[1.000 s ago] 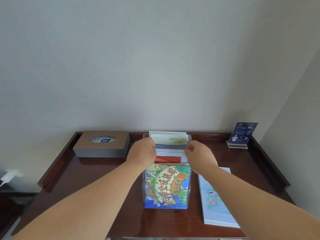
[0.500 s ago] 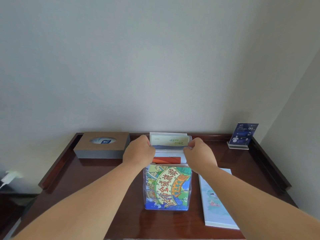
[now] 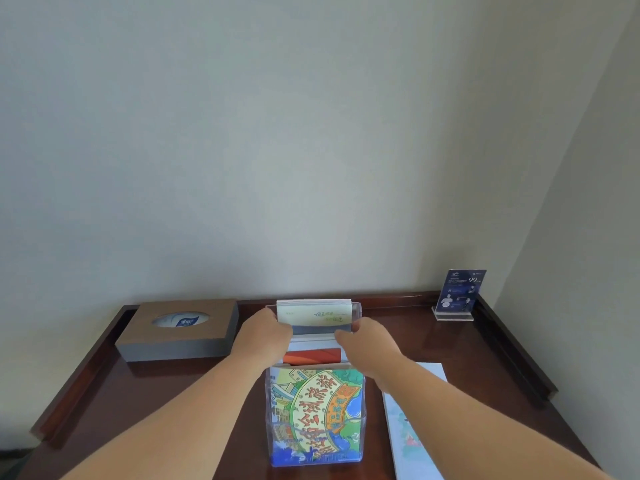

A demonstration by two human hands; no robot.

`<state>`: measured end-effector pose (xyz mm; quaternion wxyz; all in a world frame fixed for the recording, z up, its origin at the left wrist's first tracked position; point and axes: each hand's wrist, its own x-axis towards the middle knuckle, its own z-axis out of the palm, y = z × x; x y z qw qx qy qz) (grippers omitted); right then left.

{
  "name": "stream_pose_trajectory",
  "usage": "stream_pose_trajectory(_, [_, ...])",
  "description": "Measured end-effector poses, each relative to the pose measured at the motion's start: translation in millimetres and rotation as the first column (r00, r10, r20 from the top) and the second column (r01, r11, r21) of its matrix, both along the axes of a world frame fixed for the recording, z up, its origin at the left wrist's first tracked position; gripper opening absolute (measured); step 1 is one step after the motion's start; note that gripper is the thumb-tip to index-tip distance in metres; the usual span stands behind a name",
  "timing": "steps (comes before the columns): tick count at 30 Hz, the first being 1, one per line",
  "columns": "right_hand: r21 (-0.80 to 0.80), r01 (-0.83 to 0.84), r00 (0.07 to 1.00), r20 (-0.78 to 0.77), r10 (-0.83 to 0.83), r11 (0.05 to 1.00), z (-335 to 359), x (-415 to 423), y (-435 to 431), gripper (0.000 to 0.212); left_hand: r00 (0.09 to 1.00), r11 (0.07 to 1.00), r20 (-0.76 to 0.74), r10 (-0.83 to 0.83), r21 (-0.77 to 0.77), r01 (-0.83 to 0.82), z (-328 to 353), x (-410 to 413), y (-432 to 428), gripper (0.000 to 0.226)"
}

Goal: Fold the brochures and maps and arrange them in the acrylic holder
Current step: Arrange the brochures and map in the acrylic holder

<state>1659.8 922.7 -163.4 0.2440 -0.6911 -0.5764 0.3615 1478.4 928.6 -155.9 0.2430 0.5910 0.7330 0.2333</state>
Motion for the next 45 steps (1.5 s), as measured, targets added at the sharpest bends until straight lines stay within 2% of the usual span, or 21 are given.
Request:
stream_pose_trajectory(8, [-0.031, -0.004, 1.0, 0.009, 0.004, 1.0, 1.0, 0.6, 0.9, 0.039, 0.998, 0.998, -0.036, -0.059, -0.023, 0.058, 5.4, -4.8, 4.3, 0.034])
stream_pose_trajectory(16, [-0.123, -0.052, 0.998, 0.029, 0.055, 0.991, 3.8, 0.9, -1.5, 0.045, 1.0, 0.986, 0.002, -0.001, -0.165, 0.001, 3.0, -4.4, 13.1, 0.032])
stream_pose_trajectory(20, [-0.143, -0.063, 0.996, 0.056, 0.072, 0.988, 2.8, -0.4, -2.9, 0.042, 0.999, 0.985, 0.031, 0.039, -0.166, -0.034, -0.6, -5.2, 15.7, 0.024])
stream_pose_trajectory(28, [-0.162, -0.087, 0.996, 0.014, 0.09, 0.983, 3.7, 3.9, -2.7, 0.047, 0.995, 0.977, 0.075, 0.059, -0.209, -0.042, -2.1, -2.6, 21.9, 0.019])
stream_pose_trajectory(30, [-0.154, -0.091, 0.995, 0.024, 0.096, 0.984, 6.4, 6.5, -4.1, 0.055, 0.999, 0.982, 0.035, 0.026, -0.189, -0.019, 7.7, -2.9, 21.6, 0.016])
stream_pose_trajectory(32, [-0.142, -0.093, 0.994, 0.044, 0.1, 0.985, 9.9, 8.7, -5.2, 0.058, 0.999, 0.99, -0.048, -0.022, -0.142, 0.015, 24.1, -5.7, 23.9, 0.027])
stream_pose_trajectory(36, [-0.101, -0.045, 0.997, 0.058, 0.051, 0.994, 19.8, 17.7, -5.0, 0.039, 0.972, 0.997, -0.226, -0.072, -0.042, 0.064, 63.5, -4.6, 35.8, 0.05])
stream_pose_trajectory(38, [-0.082, -0.022, 0.999, 0.048, 0.026, 0.996, 27.7, 24.5, -5.3, 0.036, 0.953, 0.996, -0.291, -0.083, 0.005, 0.089, 79.3, 1.8, 43.4, 0.05])
stream_pose_trajectory(42, [-0.036, 0.01, 0.999, 0.049, -0.008, 0.999, 44.8, 38.9, -6.0, 0.056, 0.94, 0.984, -0.318, -0.122, 0.084, 0.156, 98.0, 21.9, 53.9, 0.046])
stream_pose_trajectory(45, [0.003, 0.043, 0.997, 0.058, -0.043, 0.999, 54.9, 50.2, -10.2, 0.059, 0.925, 0.969, -0.34, -0.171, 0.11, 0.22, 106.0, 44.0, 56.8, 0.044])
